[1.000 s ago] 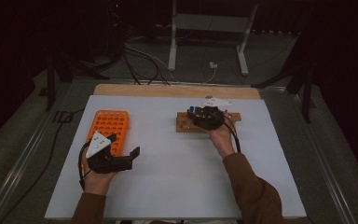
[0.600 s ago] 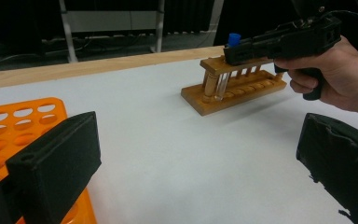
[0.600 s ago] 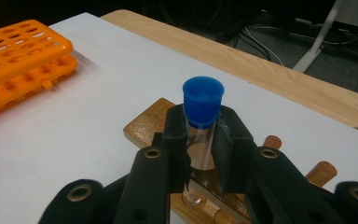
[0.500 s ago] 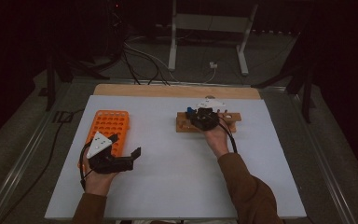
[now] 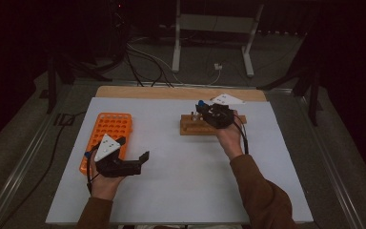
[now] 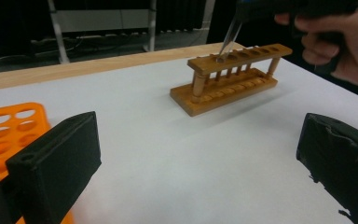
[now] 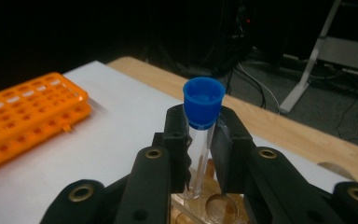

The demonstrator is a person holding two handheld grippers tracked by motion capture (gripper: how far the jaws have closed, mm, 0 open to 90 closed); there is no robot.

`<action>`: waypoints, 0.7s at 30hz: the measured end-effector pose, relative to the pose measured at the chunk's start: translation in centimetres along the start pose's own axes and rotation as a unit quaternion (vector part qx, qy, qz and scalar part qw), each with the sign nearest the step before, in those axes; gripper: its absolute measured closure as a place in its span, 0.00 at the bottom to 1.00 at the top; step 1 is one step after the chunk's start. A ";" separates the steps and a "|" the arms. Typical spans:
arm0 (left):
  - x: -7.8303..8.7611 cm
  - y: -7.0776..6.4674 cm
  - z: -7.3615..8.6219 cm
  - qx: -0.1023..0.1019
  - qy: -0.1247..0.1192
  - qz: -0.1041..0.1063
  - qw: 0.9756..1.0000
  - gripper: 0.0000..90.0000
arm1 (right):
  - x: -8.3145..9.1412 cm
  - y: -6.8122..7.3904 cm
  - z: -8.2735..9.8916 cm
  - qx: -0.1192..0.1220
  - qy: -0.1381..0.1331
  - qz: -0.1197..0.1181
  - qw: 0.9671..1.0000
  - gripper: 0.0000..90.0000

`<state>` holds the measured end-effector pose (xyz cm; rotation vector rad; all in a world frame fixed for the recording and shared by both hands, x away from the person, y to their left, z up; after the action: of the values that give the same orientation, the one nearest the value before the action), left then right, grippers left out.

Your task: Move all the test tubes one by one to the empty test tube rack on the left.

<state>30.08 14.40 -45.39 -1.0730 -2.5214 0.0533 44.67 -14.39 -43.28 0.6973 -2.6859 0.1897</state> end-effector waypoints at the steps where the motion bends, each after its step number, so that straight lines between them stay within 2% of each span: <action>1: -0.2 -0.2 0.0 -0.001 0.002 0.002 1.000 0.01 | 0.3 0.0 -0.2 0.001 -0.003 -0.001 1.000 0.85; 5: -1.1 -1.1 -0.3 -0.013 0.001 0.006 1.000 0.01 | 1.2 0.0 -0.6 0.010 -0.005 -0.005 1.000 0.85; 8: -1.4 -1.4 -0.7 -0.014 -0.006 0.009 1.000 0.01 | 1.8 0.2 -0.4 0.020 0.000 -0.013 1.000 0.85; 14: -2.5 -2.2 -1.6 -0.017 -0.016 0.014 1.000 0.01 | 3.3 0.8 0.0 0.012 0.003 -0.042 0.999 0.85; 18: -3.7 -2.8 -1.9 -0.016 -0.014 0.024 0.999 0.04 | 4.2 1.6 0.3 0.006 0.011 -0.065 0.998 0.85; 21: -4.9 -3.1 -2.0 -0.019 -0.006 0.023 1.000 0.06 | 4.6 2.2 0.6 0.002 0.020 -0.080 0.997 0.85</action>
<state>31.76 8.58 -44.61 -1.1492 -2.5176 0.0263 39.62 -14.68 -42.22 0.8954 -2.5781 0.1655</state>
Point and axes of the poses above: each handheld gripper's, and its own axes: x roughly backward along the jaws, z roughly out of its underside, y roughly to its left, the point moved 4 cm from there along -x, roughly forward along the jaws, and after that the axes turned 10 degrees about z, right-handed, at the moved point
